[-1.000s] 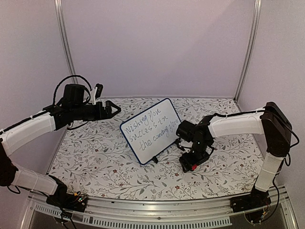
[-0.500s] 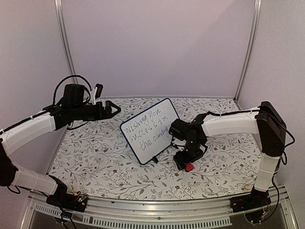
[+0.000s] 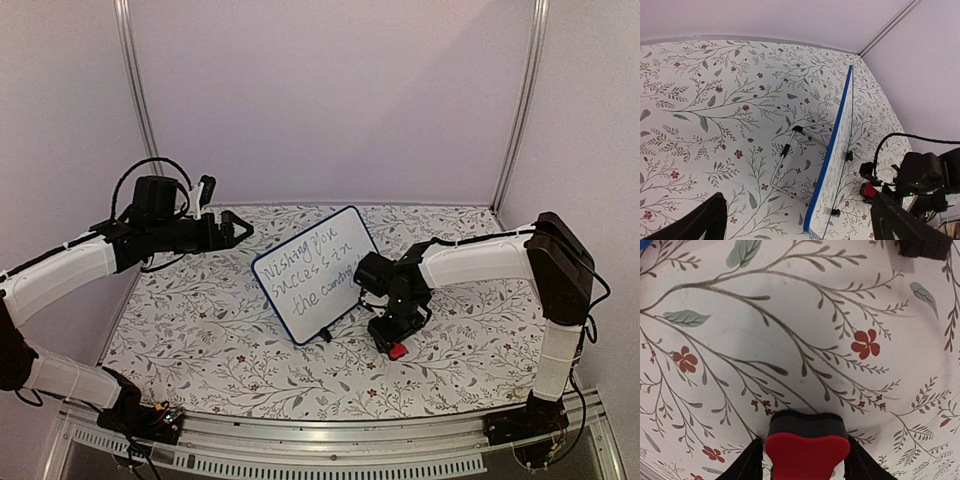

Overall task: Erase the whiteboard
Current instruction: Pick up the whiteboard eraser from the center of the board.

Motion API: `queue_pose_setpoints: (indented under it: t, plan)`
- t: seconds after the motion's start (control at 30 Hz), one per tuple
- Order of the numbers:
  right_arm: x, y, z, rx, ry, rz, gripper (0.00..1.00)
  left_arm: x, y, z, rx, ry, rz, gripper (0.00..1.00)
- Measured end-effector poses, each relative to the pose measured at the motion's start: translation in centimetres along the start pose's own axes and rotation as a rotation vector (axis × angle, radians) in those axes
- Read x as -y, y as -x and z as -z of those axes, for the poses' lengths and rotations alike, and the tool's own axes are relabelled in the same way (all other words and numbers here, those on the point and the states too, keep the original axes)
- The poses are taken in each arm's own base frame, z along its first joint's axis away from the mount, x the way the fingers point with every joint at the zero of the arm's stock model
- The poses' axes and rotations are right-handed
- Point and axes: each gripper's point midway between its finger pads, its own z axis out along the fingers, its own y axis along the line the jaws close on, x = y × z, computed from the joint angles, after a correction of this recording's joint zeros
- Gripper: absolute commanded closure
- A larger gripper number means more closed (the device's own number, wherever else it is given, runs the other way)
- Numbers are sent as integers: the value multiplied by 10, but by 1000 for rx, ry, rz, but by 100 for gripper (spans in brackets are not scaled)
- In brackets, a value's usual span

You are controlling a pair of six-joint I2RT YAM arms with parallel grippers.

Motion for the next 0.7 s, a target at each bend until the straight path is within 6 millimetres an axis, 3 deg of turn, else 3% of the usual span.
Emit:
queue_pose_setpoints:
  t: [0.27, 0.43, 0.7]
  plan:
    - [0, 5, 0, 24, -4, 9, 58, -1, -1, 0, -1, 1, 1, 0]
    - [1, 3, 0, 31, -2, 9, 54, -1, 0, 0, 0, 3, 2, 0]
    - [2, 1, 4, 39, 0, 10, 57, -2, 0, 0, 0, 5, 3, 0]
